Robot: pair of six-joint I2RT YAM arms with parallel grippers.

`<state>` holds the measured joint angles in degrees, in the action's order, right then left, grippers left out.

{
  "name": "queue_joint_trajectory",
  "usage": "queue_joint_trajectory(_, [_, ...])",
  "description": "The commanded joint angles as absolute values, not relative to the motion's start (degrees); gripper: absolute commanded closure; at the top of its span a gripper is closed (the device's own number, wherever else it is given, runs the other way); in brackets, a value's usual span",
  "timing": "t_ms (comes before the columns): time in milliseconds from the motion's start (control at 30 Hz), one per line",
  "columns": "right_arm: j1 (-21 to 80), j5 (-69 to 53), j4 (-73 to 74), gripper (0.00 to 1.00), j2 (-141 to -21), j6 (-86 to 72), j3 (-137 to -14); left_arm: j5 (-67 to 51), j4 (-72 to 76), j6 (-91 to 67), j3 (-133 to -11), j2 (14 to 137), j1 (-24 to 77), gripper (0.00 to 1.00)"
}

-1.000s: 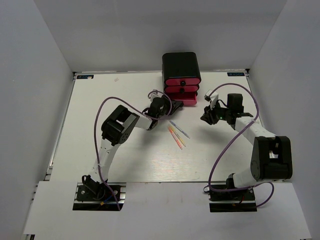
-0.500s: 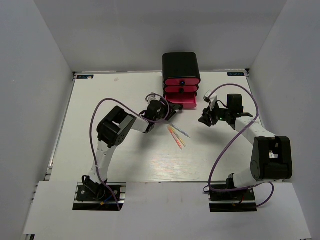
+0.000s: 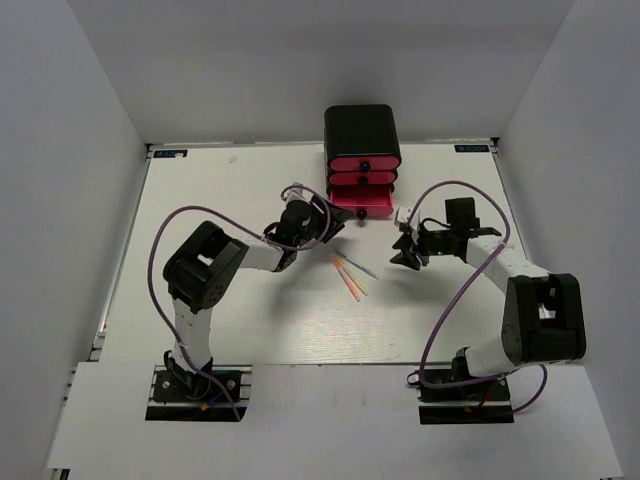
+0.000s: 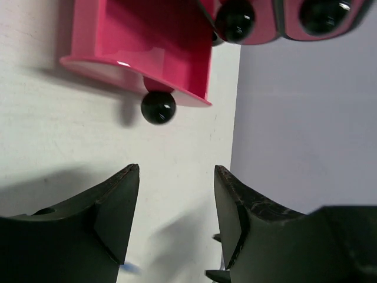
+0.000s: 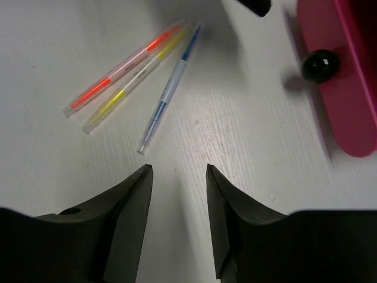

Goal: Sort the stationery into containers
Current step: Pick up the pen from the center of the board.

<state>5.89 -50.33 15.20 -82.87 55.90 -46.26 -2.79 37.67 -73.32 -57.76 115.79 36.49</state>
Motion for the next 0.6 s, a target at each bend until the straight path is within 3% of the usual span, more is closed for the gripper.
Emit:
queue_joint_trajectory(0, [7.9, -51.6, 20.03, 0.52, -82.44, 64.33, -45.7, -3.96, 34.47, -68.75, -55.12, 107.5, 36.39, 0.36])
queue_joint_trajectory(567, [22.23, -30.86, 6.5, 0.51, -90.17, 48.25, -46.22, 4.65, 3.09, -60.91, -32.36, 71.82, 35.33, 0.33])
